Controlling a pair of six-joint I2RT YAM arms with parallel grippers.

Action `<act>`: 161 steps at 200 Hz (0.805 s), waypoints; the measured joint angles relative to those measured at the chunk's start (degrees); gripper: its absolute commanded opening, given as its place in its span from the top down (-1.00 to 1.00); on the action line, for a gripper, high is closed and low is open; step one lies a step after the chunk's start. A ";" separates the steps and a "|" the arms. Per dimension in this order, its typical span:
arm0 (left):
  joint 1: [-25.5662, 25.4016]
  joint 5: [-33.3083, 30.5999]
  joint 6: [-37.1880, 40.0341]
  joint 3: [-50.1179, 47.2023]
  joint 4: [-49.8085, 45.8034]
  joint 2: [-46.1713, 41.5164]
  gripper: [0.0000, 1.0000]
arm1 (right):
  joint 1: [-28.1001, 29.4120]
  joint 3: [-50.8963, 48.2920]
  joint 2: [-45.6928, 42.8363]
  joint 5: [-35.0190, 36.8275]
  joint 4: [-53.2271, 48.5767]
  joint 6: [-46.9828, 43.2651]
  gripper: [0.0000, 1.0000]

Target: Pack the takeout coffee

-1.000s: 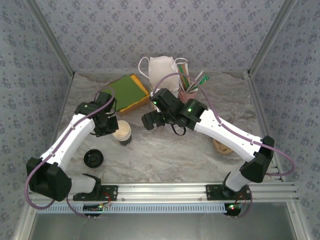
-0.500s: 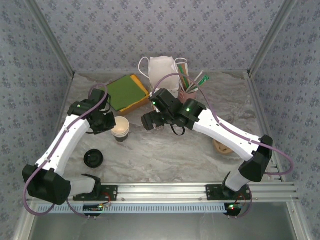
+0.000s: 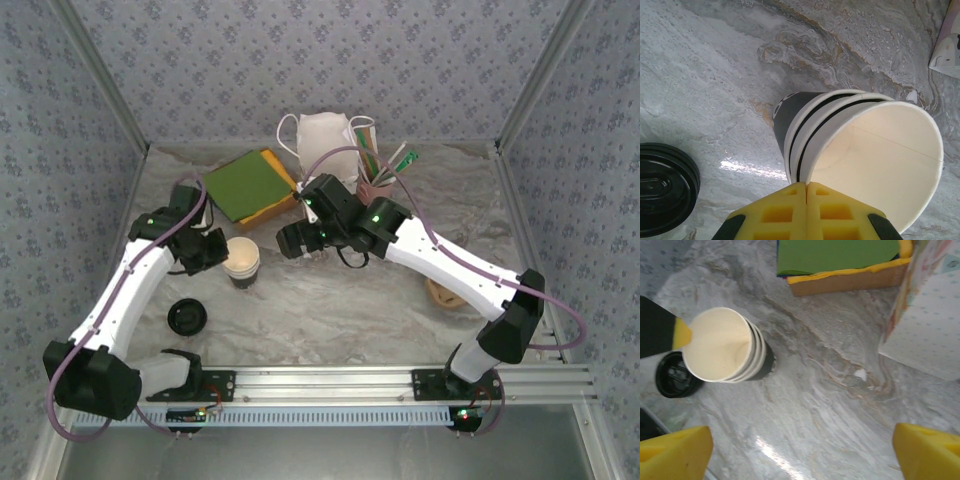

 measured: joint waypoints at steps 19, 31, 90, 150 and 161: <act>0.92 1.33 -0.15 -1.18 0.79 -0.33 1.00 | -0.31 -0.87 0.96 -3.65 2.34 0.15 -0.20; 1.33 1.86 -0.17 -1.42 1.03 -0.33 1.00 | -0.39 -0.98 2.38 -6.14 3.74 0.24 0.09; 1.86 3.34 -0.15 -1.95 2.32 -1.36 1.00 | -0.46 -0.83 10.62 -16.55 7.96 2.21 0.83; 2.60 4.11 -0.15 -2.91 2.64 -1.44 1.00 | -3.30 -0.63 16.94 -26.23 13.57 9.46 1.00; 2.78 4.37 -0.15 -2.91 2.73 -1.44 1.00 | -3.85 -0.66 17.42 -27.36 14.67 11.13 1.00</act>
